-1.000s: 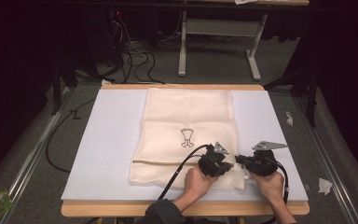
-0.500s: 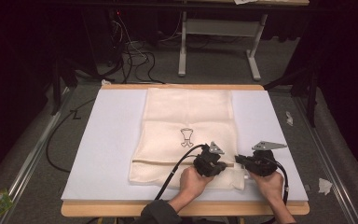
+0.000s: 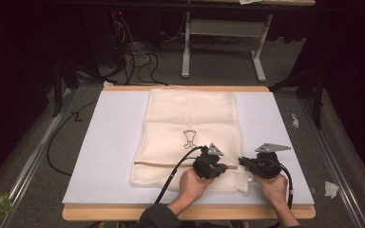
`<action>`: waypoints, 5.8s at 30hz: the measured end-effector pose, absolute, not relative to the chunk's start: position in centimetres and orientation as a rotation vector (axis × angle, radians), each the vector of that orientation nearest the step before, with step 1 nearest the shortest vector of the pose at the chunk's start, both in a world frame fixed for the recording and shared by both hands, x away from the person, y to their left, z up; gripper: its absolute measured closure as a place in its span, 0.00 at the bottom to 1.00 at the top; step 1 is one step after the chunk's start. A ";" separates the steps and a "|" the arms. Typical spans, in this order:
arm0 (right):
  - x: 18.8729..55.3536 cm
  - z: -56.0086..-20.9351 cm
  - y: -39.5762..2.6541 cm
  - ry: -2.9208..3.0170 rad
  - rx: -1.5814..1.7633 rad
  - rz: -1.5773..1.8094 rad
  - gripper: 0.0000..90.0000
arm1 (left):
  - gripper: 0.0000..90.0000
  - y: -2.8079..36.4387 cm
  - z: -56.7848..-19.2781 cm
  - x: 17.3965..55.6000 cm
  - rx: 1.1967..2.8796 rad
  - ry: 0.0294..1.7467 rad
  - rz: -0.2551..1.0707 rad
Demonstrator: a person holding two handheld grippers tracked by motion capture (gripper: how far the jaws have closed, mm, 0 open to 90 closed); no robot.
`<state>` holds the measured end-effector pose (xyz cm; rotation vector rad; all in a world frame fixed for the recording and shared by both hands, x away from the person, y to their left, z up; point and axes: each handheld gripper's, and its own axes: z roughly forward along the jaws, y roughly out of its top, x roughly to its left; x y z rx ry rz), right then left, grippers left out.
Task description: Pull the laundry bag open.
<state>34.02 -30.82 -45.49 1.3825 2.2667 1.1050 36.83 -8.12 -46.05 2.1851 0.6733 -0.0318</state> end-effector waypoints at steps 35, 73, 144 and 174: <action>34.4 -45.5 -30.4 2.276 1.369 1.074 0.99 | 0.97 -6.2 -46.0 37.1 2.162 0.710 -0.038; 34.7 -45.7 -30.3 2.268 1.377 1.067 0.99 | 0.97 -3.4 -45.9 37.3 2.114 0.751 -0.033; 35.4 -45.6 -29.8 2.241 1.374 1.055 0.99 | 0.97 2.5 -45.3 37.9 2.029 0.850 -0.001; 35.8 -45.5 -29.7 2.234 1.373 1.051 0.99 | 0.97 4.8 -45.3 37.9 2.007 0.879 0.028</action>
